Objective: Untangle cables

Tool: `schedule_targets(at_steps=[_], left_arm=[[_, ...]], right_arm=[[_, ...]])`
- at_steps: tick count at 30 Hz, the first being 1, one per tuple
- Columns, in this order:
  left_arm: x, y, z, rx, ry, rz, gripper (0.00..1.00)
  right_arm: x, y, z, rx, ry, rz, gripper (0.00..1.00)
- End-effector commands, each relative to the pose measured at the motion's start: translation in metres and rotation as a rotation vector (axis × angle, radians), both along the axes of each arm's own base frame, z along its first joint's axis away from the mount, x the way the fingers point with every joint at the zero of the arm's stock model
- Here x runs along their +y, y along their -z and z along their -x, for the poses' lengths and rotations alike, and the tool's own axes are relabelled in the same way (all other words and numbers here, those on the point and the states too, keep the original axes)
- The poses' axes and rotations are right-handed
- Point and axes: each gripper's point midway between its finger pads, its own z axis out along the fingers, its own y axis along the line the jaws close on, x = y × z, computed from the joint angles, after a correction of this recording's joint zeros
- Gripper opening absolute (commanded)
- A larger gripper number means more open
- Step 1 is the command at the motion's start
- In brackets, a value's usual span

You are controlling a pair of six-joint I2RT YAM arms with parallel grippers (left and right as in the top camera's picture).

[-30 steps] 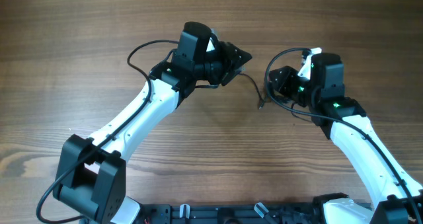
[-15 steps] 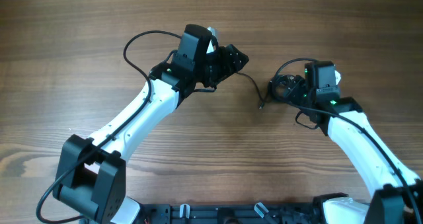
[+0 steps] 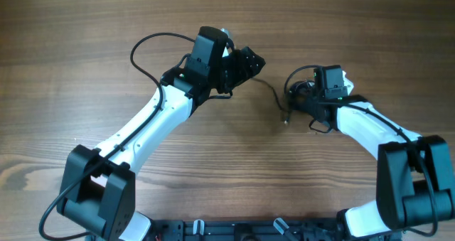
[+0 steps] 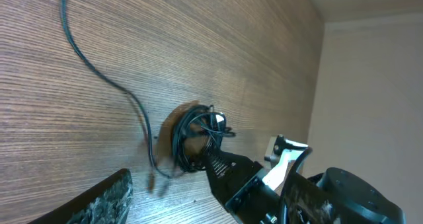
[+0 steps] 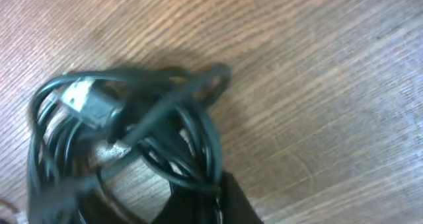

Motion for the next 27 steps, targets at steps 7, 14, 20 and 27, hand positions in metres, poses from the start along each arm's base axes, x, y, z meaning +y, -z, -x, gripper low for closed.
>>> schedule_targets(at_steps=[7, 14, 20, 27], left_arm=[[-0.006, -0.013, 0.020, -0.189, 0.321, -0.046, 0.97], [-0.003, -0.021, 0.030, -0.238, 0.457, 0.014, 0.72], [-0.009, -0.021, 0.035, -0.245, 0.479, 0.012, 0.77], [-0.029, -0.023, 0.050, -0.258, 0.535, 0.022, 0.62]], right_arm=[[0.076, -0.027, -0.005, -0.115, -0.517, -0.250, 0.04], [0.093, -0.138, -0.009, -0.442, -0.678, -0.253, 0.04], [0.094, -0.172, -0.004, -0.529, -0.671, -0.263, 0.04], [0.096, -0.164, 0.005, -0.483, -0.678, -0.287, 0.04]])
